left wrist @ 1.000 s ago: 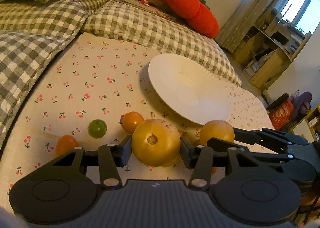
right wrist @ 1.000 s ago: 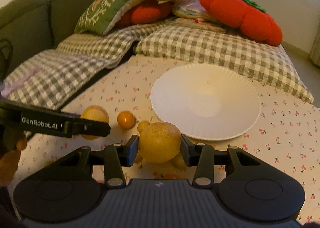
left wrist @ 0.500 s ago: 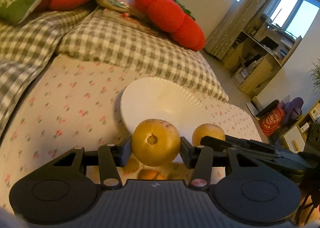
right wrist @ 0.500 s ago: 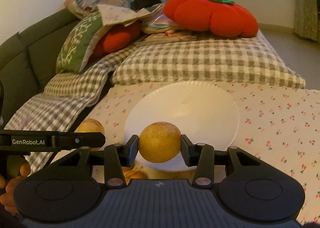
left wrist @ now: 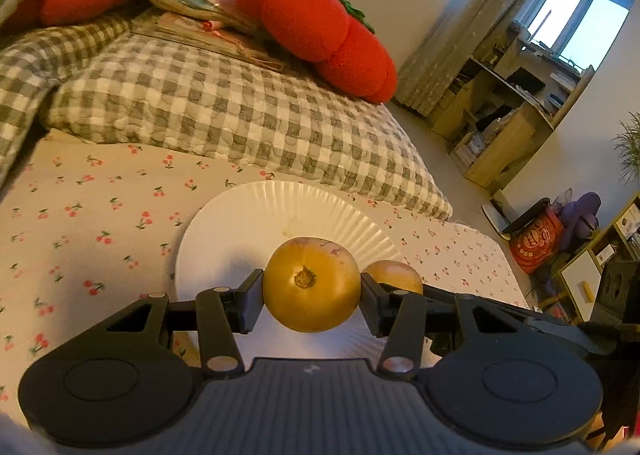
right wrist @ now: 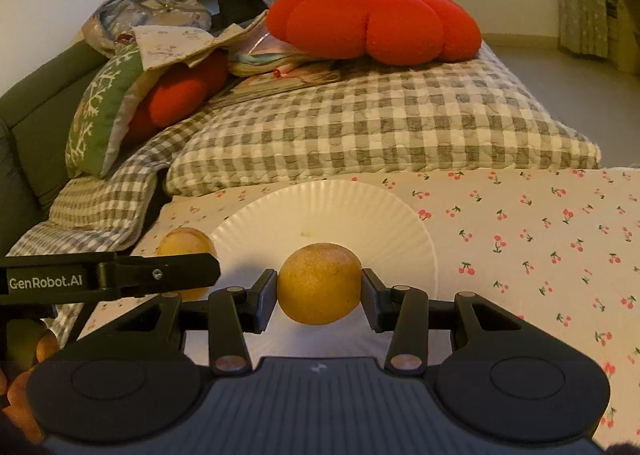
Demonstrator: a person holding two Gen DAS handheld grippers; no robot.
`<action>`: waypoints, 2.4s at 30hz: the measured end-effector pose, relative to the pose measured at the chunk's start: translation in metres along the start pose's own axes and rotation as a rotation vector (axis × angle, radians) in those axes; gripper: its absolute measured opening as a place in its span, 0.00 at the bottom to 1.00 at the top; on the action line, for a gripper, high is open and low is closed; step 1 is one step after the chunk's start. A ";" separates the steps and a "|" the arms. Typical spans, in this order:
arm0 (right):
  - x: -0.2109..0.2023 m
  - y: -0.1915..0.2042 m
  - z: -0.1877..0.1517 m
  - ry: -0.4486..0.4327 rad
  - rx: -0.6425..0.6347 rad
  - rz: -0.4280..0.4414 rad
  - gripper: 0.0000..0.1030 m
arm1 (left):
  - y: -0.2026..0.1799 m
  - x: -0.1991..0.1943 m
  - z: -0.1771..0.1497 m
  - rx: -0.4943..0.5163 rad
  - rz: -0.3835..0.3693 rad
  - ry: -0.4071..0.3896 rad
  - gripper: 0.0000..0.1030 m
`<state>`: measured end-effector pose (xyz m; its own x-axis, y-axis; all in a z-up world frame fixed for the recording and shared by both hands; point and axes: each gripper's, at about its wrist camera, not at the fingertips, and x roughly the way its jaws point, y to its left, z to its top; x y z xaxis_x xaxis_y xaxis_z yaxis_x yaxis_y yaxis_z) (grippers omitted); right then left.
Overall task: Organize fruits
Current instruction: 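Carry both held pears up and over the white plate, then lower both pears onto the plate and open both grippers, then withdraw both grippers from the plate back toward the remaining fruits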
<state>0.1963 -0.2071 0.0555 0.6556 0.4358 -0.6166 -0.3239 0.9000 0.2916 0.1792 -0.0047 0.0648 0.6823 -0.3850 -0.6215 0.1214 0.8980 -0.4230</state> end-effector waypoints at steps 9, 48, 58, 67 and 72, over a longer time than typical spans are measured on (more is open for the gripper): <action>0.026 -0.001 -0.002 0.008 -0.061 0.008 0.39 | 0.009 0.031 0.003 -0.012 -0.011 0.021 0.41; -0.029 0.028 -0.008 -0.031 -0.129 -0.098 0.93 | 0.016 -0.039 -0.003 -0.022 0.086 -0.054 0.82; -0.064 0.046 -0.015 -0.052 -0.102 -0.101 0.99 | 0.012 -0.094 -0.023 0.015 0.154 -0.103 0.90; -0.095 0.033 -0.028 -0.067 0.013 -0.133 0.99 | 0.025 -0.117 -0.045 -0.049 0.154 -0.117 0.91; -0.107 0.040 -0.041 -0.065 0.019 -0.113 0.99 | 0.030 -0.126 -0.061 -0.058 0.195 -0.105 0.91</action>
<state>0.0851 -0.2177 0.1032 0.7304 0.3307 -0.5977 -0.2332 0.9431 0.2369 0.0529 0.0577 0.0899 0.7606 -0.1787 -0.6242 -0.0591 0.9383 -0.3407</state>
